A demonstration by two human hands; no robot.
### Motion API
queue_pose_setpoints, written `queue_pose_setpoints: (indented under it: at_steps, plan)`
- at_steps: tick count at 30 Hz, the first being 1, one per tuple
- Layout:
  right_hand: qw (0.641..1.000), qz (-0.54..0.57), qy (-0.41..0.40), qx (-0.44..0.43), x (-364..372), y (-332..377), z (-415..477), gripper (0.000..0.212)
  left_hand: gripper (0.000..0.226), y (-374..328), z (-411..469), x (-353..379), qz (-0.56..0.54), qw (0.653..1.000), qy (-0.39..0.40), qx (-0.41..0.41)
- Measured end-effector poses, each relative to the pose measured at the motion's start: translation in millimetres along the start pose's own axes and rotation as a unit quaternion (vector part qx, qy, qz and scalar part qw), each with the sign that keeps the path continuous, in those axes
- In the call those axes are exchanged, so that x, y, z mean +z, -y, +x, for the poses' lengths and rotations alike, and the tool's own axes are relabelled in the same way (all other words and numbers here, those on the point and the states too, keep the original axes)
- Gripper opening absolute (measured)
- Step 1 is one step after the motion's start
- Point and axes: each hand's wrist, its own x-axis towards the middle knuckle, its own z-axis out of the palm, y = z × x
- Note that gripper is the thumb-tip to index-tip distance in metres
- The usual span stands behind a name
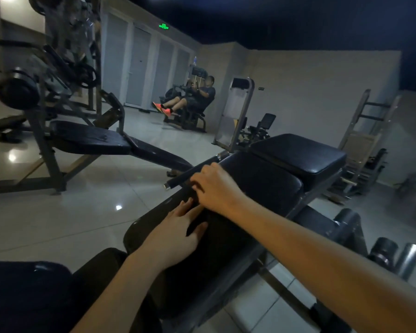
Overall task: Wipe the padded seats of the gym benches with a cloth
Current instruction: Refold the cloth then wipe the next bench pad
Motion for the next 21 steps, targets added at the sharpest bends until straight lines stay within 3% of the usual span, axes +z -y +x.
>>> queue_pose_setpoints:
  at_steps: [3,8,13,15,19,21]
  plan:
    - [0.998,-0.019,-0.023,-0.052,-8.1,-25.3,-3.7,0.025,0.056,3.7,-0.4,-4.1,-0.03,0.999,0.018,0.006]
    - [0.98,-0.124,-0.076,0.135,-29.7,-127.1,2.0,0.019,0.057,3.8,-1.5,-4.4,-0.036,0.999,0.015,0.003]
    - [0.965,-0.112,-0.11,0.211,-13.2,-106.2,23.7,0.016,0.057,3.7,0.6,-2.5,-0.04,0.999,0.0,-0.001]
    - [0.972,-0.095,-0.1,0.189,-0.5,-78.7,31.0,0.016,0.057,5.3,0.6,-2.0,-0.042,0.999,-0.003,0.006]
    - [0.998,-0.04,-0.013,0.049,20.3,-12.4,30.2,0.019,0.057,9.8,2.7,-1.5,-0.034,0.999,-0.005,0.008]
    - [0.999,-0.033,-0.011,-0.01,22.7,-5.6,27.8,0.023,0.057,11.2,3.3,-2.5,-0.03,1.0,-0.004,0.007]
